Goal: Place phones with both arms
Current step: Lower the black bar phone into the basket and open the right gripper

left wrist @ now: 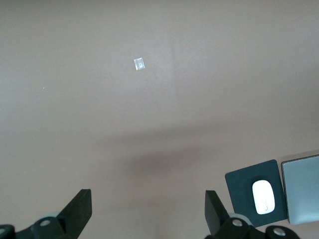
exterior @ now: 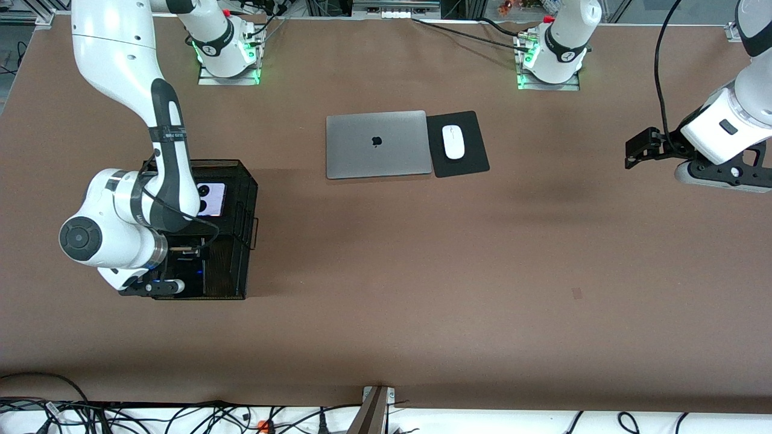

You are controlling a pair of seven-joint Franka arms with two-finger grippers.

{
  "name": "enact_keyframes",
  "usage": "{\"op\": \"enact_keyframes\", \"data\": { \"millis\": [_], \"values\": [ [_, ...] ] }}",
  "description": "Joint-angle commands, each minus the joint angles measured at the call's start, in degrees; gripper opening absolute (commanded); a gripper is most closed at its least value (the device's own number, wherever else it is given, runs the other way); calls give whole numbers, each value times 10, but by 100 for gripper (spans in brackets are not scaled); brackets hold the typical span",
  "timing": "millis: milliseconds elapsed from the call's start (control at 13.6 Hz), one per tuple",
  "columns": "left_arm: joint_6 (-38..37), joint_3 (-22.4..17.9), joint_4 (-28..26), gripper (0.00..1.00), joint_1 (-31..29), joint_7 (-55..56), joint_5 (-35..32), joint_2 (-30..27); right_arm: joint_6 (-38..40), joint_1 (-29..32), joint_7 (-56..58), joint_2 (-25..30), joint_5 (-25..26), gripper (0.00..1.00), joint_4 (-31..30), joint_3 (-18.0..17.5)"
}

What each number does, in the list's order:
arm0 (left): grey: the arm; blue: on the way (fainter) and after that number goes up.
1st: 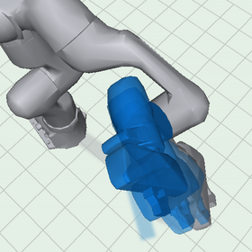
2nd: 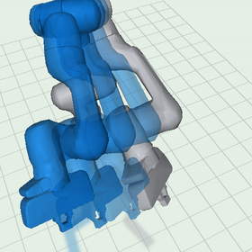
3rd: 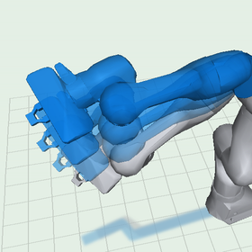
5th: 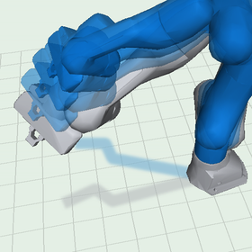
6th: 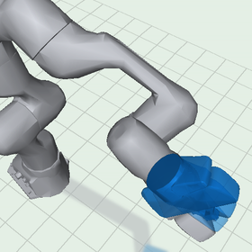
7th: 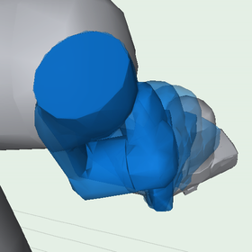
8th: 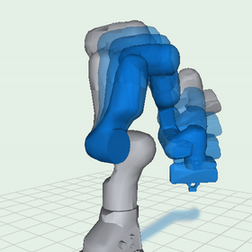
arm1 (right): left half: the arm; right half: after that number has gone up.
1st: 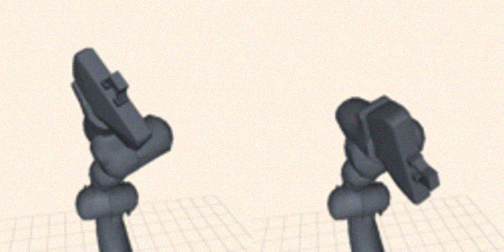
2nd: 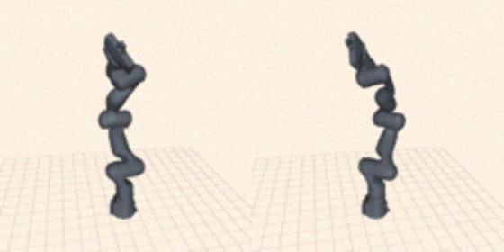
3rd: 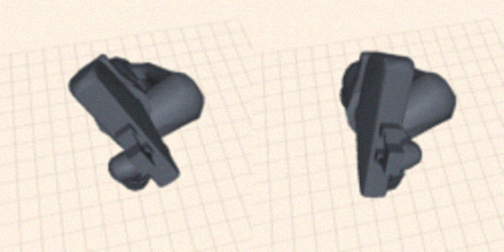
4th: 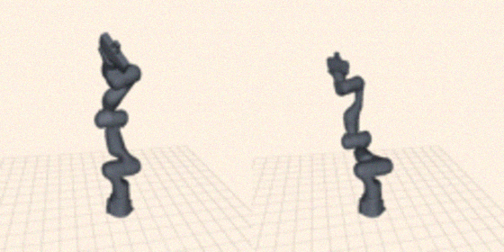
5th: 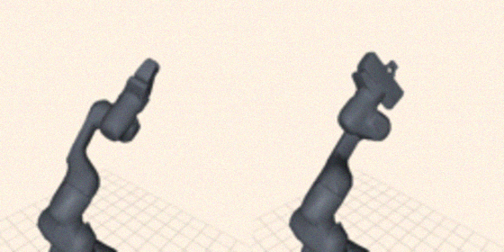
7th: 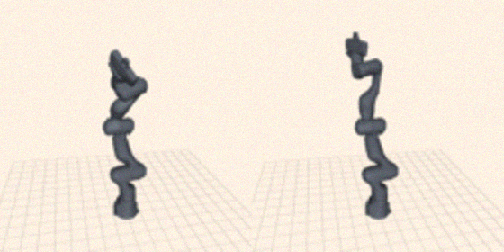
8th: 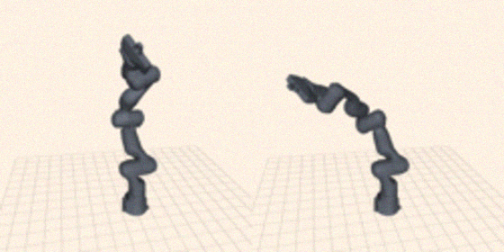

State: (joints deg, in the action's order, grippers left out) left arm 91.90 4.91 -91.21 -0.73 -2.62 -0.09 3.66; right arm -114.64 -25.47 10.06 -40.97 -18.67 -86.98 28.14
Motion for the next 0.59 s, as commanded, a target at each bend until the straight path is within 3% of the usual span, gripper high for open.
{"op": "enact_keyframes", "data": {
  "millis": [0,73,147,220,294,440,514],
  "values": [
    [-6,-2,1,100,-1,-10,7,-2,13,11,-1,8,-8,18,-17,-3],
    [-6,-2,1,100,-1,-9,7,-2,13,12,-1,7,-12,19,-17,-3],
    [-6,-2,1,100,-1,-8,7,-2,13,12,-1,7,-20,27,-20,-3],
    [-6,-2,1,100,-1,-8,7,-2,13,11,-1,6,-22,53,-20,-3],
    [-6,-2,1,100,-1,-8,6,-2,13,12,-1,6,-24,87,-20,-3],
    [-6,-2,2,100,-1,-8,5,-2,13,12,-1,8,-27,99,-19,-2],
    [-6,-2,6,100,-1,-7,5,-2,14,11,0,11,-27,99,-16,-2]
  ]
}}
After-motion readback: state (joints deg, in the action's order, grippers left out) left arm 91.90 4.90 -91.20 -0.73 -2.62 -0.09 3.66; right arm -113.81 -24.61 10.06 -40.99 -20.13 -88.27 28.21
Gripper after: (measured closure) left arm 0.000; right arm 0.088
